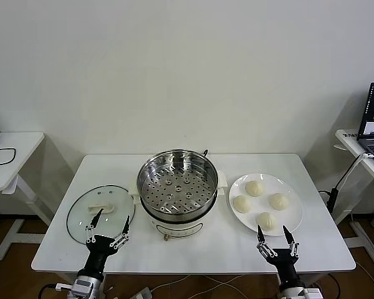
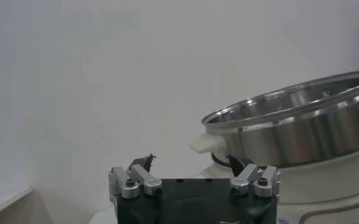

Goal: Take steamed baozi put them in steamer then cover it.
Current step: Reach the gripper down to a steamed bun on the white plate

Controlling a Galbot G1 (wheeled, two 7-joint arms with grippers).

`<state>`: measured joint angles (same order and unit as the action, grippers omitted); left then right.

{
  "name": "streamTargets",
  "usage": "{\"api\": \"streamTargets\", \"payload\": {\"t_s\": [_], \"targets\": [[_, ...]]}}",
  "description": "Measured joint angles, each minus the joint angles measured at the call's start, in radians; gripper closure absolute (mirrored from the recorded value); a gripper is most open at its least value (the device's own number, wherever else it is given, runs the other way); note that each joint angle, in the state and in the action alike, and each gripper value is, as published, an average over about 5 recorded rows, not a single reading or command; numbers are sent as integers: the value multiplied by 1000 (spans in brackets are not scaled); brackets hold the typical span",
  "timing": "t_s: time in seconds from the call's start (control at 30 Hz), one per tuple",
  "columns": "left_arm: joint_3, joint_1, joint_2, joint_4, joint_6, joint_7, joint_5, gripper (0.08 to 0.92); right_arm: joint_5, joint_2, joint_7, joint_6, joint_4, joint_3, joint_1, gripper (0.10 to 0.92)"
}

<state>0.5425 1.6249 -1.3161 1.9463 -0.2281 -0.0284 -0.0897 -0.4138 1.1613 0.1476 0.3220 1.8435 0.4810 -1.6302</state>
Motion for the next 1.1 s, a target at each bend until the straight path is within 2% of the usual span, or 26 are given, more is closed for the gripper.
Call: {"api": "streamTargets", "payload": {"t_s": [0.37, 0.7, 0.87, 1.1], "targets": [[-7, 12, 3, 20, 2, -1, 1, 177, -69, -76, 58, -98, -59, -35, 194, 203], [-18, 11, 5, 45, 7, -1, 1, 177, -191, -184, 61, -183, -283, -194, 574, 203], [-25, 8, 5, 48, 7, -1, 1, 177, -231, -247, -37, -211, -432, -330, 775, 203], [-31, 7, 7, 50, 6, -1, 1, 177, -227, -337, -326, -246, -629, -559, 1055, 203]]}}
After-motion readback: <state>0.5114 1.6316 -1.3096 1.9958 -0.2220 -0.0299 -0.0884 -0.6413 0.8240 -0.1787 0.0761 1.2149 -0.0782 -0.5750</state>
